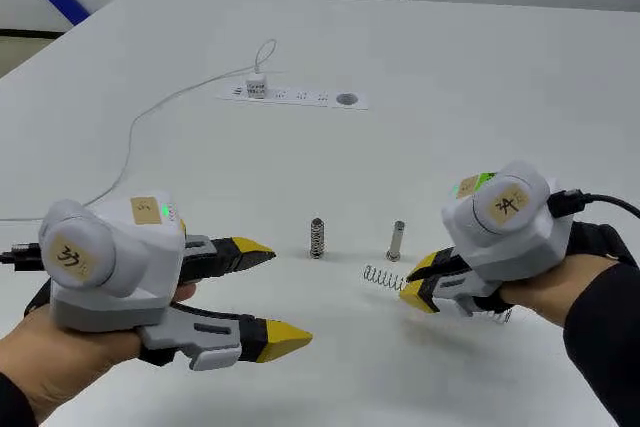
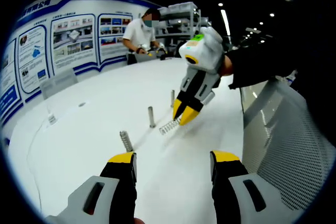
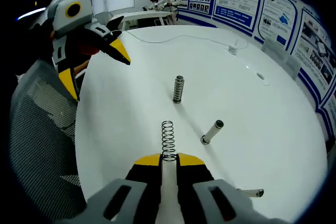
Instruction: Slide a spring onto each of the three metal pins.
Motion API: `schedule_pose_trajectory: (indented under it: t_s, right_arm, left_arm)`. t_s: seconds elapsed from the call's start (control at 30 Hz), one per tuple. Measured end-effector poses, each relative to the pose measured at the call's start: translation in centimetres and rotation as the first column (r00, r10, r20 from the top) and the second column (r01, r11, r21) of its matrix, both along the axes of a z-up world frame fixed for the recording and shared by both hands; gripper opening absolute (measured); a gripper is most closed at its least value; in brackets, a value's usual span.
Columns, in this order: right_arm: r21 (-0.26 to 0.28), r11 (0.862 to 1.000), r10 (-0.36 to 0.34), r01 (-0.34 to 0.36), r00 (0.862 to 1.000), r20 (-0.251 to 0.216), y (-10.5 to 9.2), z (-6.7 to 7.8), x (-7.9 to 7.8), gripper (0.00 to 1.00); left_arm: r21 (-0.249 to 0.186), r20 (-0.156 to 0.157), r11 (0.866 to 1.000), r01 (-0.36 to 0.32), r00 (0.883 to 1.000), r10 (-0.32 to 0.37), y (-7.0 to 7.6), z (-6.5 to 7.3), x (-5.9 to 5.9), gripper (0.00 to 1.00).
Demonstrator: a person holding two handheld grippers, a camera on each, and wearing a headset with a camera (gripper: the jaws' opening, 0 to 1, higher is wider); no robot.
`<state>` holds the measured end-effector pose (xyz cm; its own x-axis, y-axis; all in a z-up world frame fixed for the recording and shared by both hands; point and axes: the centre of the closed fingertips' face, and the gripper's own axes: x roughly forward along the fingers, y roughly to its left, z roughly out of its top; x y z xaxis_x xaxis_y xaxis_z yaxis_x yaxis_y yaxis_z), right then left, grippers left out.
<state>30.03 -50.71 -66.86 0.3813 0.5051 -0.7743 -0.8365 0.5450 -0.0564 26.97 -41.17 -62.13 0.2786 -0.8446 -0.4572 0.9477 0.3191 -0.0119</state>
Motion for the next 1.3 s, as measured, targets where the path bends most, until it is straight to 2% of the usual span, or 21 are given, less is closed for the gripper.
schedule_pose_trajectory:
  t_s: [0.3, 0.43, 0.77, 1.0, 1.3]
  right_arm:
    - [-0.014, 0.992, 0.123, -0.123, 0.992, -0.003, 2.4, 2.1, -1.8, 0.11]
    - [-0.005, 0.985, 0.171, -0.171, 0.985, -0.021, 3.5, 2.7, -2.7, 0.11]
    - [-0.025, 0.964, 0.263, -0.264, 0.964, -0.048, 5.2, 3.5, -4.4, 0.11]
    - [-0.032, 0.955, 0.293, -0.295, 0.954, -0.063, 5.7, 3.8, -5.0, 0.11]
    - [-0.033, 0.952, 0.301, -0.304, 0.950, -0.078, 5.8, 3.8, -5.2, 0.11]
  left_arm:
    - [0.018, 0.023, 0.998, 0.067, 0.997, -0.067, -1.1, -0.1, 0.2, 0.49]
    - [0.035, 0.034, 0.995, 0.095, 0.995, -0.096, -1.5, -0.4, 0.0, 0.47]
    - [0.058, 0.061, 0.988, 0.146, 0.987, -0.149, -2.0, -0.9, -0.7, 0.36]
    - [0.075, 0.087, 0.982, 0.173, 0.980, -0.180, -2.4, -1.2, -1.0, 0.26]
    - [0.092, 0.118, 0.977, 0.194, 0.972, -0.204, -2.6, -1.4, -1.1, 0.16]
